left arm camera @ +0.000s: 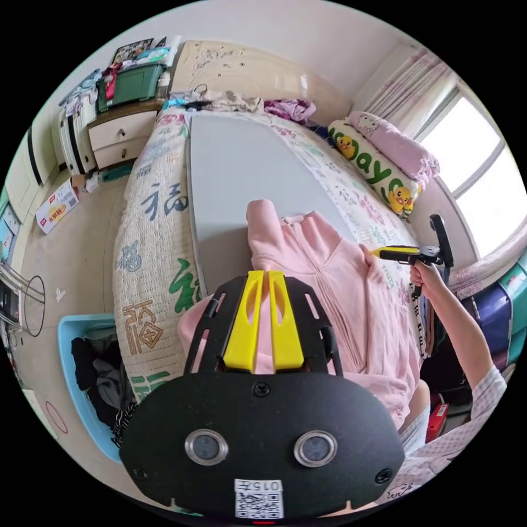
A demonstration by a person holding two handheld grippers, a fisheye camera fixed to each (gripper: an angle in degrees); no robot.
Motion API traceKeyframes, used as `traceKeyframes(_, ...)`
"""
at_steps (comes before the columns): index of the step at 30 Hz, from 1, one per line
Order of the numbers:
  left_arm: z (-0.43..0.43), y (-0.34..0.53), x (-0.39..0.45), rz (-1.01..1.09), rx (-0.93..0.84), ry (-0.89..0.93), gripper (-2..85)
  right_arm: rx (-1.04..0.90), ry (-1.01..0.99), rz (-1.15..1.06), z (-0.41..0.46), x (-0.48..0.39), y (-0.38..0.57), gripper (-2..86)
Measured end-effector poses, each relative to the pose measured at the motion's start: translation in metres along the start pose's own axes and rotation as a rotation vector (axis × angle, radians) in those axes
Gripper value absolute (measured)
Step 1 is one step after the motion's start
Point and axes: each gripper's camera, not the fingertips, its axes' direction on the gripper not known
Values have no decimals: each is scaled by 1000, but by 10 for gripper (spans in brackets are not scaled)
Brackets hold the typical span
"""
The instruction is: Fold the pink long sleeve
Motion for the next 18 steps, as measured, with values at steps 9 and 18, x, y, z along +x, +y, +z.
traceKeyframes(9, -64, 47, 71, 152, 57, -39, 4, 5, -34, 29, -50, -45, 42, 24)
traceKeyframes(18, -24, 70, 21, 5, -7, -30, 1, -22, -95, 119, 31, -83, -3, 126)
